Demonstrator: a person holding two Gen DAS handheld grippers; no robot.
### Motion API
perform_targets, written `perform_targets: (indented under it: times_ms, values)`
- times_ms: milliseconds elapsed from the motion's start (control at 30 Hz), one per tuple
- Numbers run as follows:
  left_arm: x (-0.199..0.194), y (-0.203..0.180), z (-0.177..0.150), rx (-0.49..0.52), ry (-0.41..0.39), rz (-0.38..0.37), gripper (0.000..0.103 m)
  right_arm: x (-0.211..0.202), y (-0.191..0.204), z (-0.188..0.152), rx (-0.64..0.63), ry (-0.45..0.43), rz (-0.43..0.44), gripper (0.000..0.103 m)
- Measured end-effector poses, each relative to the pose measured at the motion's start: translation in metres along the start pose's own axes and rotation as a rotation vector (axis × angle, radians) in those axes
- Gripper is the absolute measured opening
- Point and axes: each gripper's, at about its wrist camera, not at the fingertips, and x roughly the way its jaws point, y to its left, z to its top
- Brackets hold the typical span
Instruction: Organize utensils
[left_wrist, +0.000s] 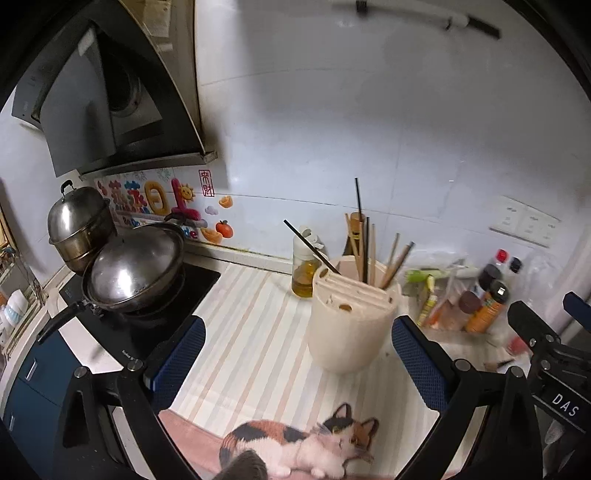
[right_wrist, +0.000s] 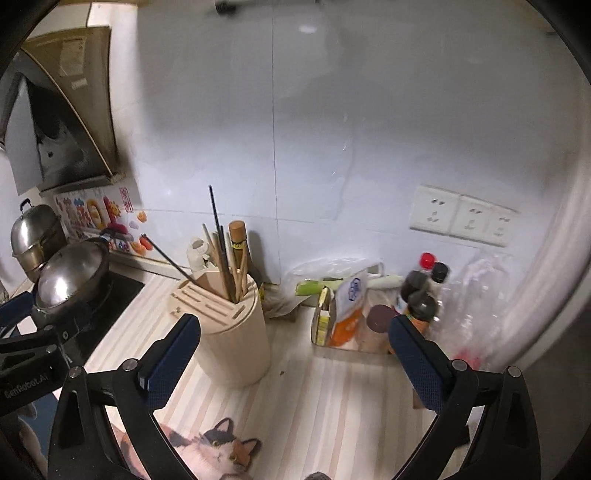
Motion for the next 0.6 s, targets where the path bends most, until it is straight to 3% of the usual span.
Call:
perform_targets:
  times_ms: [300, 600]
  values:
    - [-0.095, 0.039, -0.035, 0.025, -0.052, -0.05, 0.103, -0.126, 0.031, -0.039, 0.032, -0.069, -0.056, 0.103]
    - [-0.16, 0.054, -0.058, 0.041, -0.074, -0.068, 0.103, -0.211, 0.048, -0.064, 0.052, -0.108, -0.08, 0.103]
